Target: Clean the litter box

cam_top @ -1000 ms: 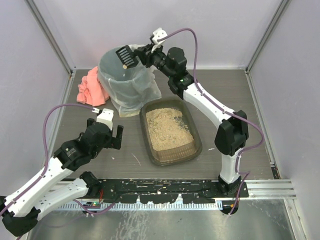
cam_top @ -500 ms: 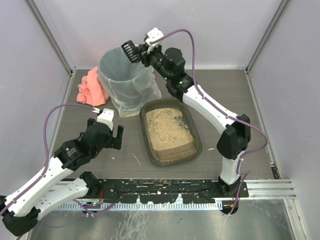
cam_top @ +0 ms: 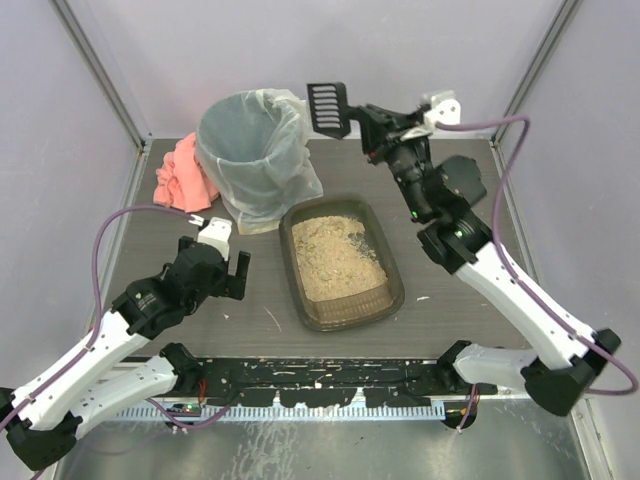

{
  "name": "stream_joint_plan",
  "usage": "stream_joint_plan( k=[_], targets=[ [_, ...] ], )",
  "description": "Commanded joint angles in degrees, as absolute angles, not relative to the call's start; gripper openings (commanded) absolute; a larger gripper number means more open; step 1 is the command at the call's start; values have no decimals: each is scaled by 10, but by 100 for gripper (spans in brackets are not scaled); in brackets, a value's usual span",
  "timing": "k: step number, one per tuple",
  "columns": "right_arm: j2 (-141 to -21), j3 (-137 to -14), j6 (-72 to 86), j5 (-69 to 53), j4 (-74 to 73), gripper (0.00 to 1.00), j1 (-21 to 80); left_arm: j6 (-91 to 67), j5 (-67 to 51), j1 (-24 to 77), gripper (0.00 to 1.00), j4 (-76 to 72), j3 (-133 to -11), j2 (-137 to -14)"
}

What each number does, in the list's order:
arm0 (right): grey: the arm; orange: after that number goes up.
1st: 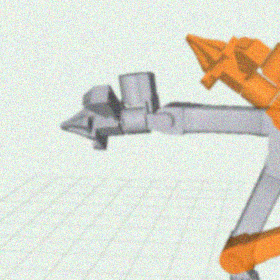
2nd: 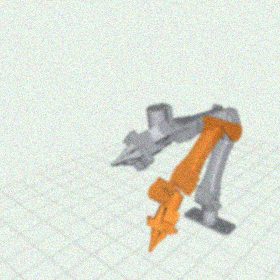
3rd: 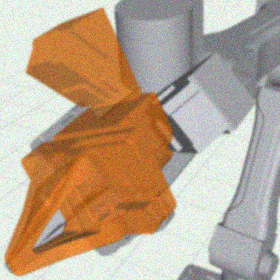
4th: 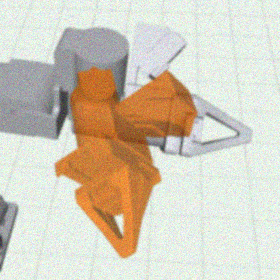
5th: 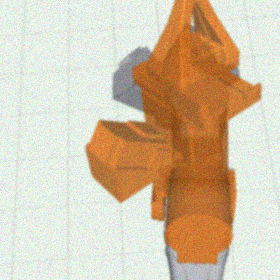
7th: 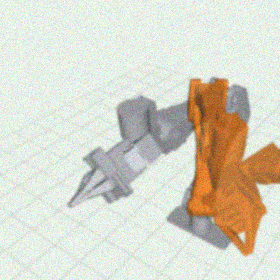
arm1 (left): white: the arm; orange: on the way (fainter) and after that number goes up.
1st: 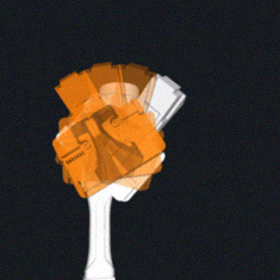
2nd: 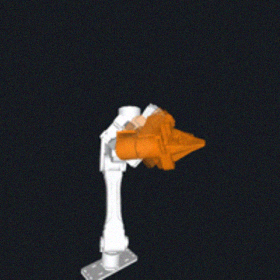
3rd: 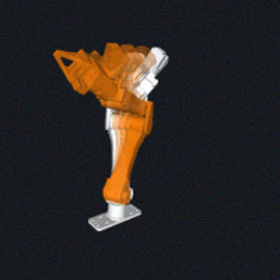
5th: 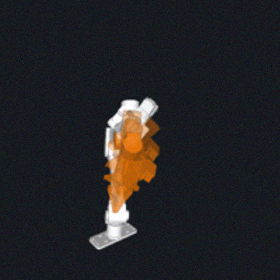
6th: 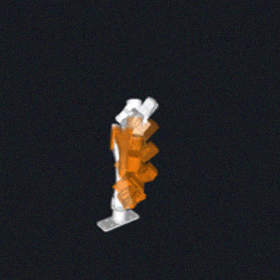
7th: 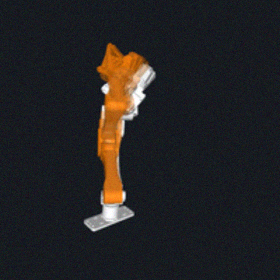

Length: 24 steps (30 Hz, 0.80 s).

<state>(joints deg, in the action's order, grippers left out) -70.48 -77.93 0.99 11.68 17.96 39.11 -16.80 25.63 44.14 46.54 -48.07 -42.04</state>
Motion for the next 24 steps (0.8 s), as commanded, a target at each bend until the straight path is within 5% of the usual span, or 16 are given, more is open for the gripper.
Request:
stream_joint_plan(
  k=[1,12,24],
  targets=[
    [-624,-697,60,195,98,1,392,-156,242,440,98,451,-498,-426],
    [-496,-578,144,211,-130,1,392,-154,258,440,98,448,-496,-401],
    [-647,-645,115,234,-202,1,392,-249,342,440,95,443,-537,-380]
  ],
)
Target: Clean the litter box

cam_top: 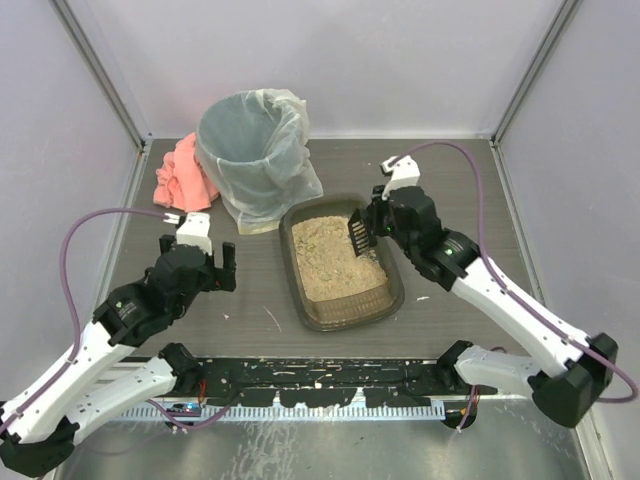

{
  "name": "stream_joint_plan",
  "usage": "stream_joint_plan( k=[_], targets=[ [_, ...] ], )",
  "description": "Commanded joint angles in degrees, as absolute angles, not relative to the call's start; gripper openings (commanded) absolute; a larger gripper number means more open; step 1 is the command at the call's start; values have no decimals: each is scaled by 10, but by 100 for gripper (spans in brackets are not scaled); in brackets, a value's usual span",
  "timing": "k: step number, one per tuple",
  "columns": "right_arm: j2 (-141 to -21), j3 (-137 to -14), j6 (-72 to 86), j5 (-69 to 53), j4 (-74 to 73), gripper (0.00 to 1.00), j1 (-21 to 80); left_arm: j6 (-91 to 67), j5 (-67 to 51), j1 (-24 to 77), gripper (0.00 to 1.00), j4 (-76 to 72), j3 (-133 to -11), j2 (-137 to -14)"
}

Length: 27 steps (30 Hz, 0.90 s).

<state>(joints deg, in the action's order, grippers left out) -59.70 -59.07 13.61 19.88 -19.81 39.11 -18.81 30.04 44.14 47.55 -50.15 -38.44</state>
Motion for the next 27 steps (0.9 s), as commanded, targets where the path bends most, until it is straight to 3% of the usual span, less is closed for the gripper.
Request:
stream_joint_plan(
  k=[1,12,21,27],
  targets=[
    [-665,-654,109,245,-202,1,392,-258,331,440,95,424,-533,-383],
    [-808,-733,57,296,-174,1,390,-290,192,440,98,154,-459,-500],
    [-891,-784,44,275,-158,1,375,-312,174,440,100,39,-447,-621],
    [-931,-805,43,262,-160,1,371,-302,169,440,91,10,-449,-685]
  ],
)
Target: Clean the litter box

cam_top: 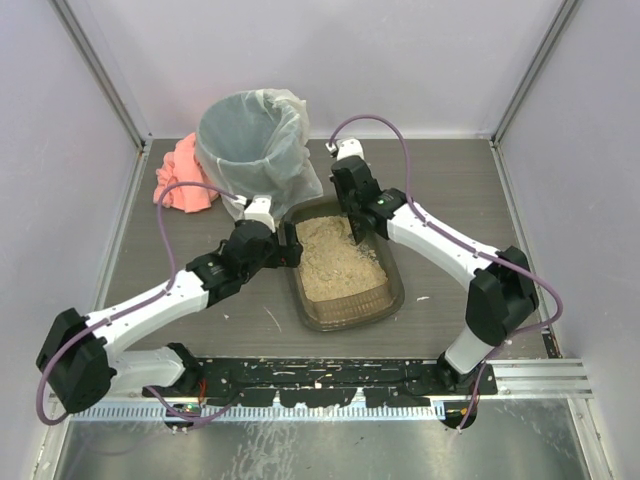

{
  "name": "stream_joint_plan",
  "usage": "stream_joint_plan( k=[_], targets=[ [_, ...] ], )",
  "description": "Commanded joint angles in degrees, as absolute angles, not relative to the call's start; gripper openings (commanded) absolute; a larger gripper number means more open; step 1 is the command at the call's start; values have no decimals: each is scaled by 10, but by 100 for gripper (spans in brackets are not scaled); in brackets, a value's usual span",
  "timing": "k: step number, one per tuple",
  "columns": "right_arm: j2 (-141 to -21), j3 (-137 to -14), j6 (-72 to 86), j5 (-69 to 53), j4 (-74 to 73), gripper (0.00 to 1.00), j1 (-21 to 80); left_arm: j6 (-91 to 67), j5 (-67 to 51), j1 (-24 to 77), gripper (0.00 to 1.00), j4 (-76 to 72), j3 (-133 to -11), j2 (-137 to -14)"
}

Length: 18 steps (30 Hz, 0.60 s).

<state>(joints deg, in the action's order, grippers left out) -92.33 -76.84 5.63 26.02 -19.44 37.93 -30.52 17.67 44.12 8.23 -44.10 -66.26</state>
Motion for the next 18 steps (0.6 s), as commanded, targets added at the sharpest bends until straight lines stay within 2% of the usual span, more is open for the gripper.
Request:
stream_joint_plan(
  k=[1,9,18],
  targets=[
    [-934,-806,46,255,-161,1,369,-300,167,440,89,3,-448,-694],
    [-944,-800,73,181,-153,1,352,-281,146,440,70,-25,-449,-758],
    [-937,-787,84,94,-146,1,349,-272,134,440,65,-32,-453,-798]
  ],
)
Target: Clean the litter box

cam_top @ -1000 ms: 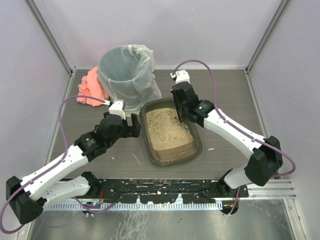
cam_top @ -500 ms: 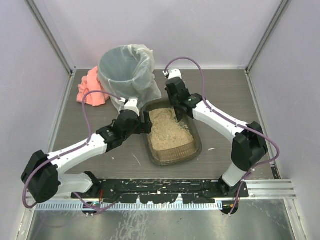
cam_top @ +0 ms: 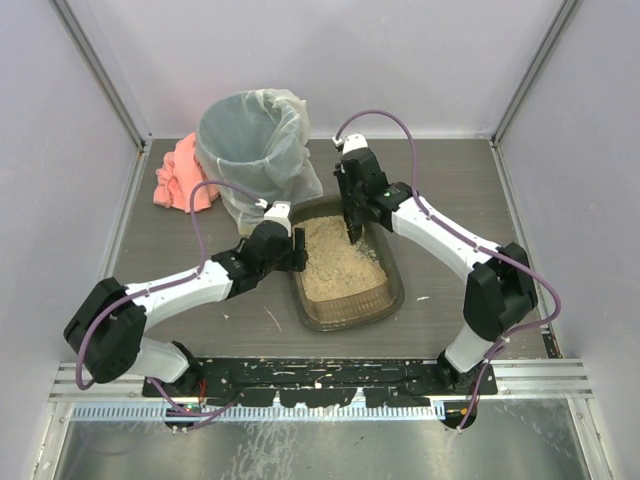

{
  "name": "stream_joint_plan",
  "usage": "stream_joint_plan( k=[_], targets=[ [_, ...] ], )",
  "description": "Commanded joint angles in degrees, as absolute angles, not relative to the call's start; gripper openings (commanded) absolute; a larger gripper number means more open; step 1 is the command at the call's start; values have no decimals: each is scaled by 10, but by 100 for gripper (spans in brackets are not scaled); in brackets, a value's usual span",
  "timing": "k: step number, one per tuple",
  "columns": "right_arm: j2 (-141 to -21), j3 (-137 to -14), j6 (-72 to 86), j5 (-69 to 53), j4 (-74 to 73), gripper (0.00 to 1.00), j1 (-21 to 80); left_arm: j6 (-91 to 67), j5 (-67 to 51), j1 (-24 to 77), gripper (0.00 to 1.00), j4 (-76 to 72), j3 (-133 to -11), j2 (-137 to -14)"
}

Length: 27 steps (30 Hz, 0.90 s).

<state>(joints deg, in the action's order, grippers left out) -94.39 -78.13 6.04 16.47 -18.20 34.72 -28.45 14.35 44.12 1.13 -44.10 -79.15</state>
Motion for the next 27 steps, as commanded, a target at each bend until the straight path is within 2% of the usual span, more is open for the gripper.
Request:
stream_joint_plan(
  k=[1,12,22,27],
  targets=[
    [-935,-784,86,89,-146,1,349,-272,132,440,64,-33,-453,-800],
    [-909,-749,103,35,-139,1,338,-259,113,440,54,-31,-465,-819],
    [-896,-656,199,-160,-37,1,220,-240,85,440,49,-21,-469,-831],
    [-893,-625,233,-191,-11,1,200,-231,72,440,46,-16,-479,-838]
  ],
)
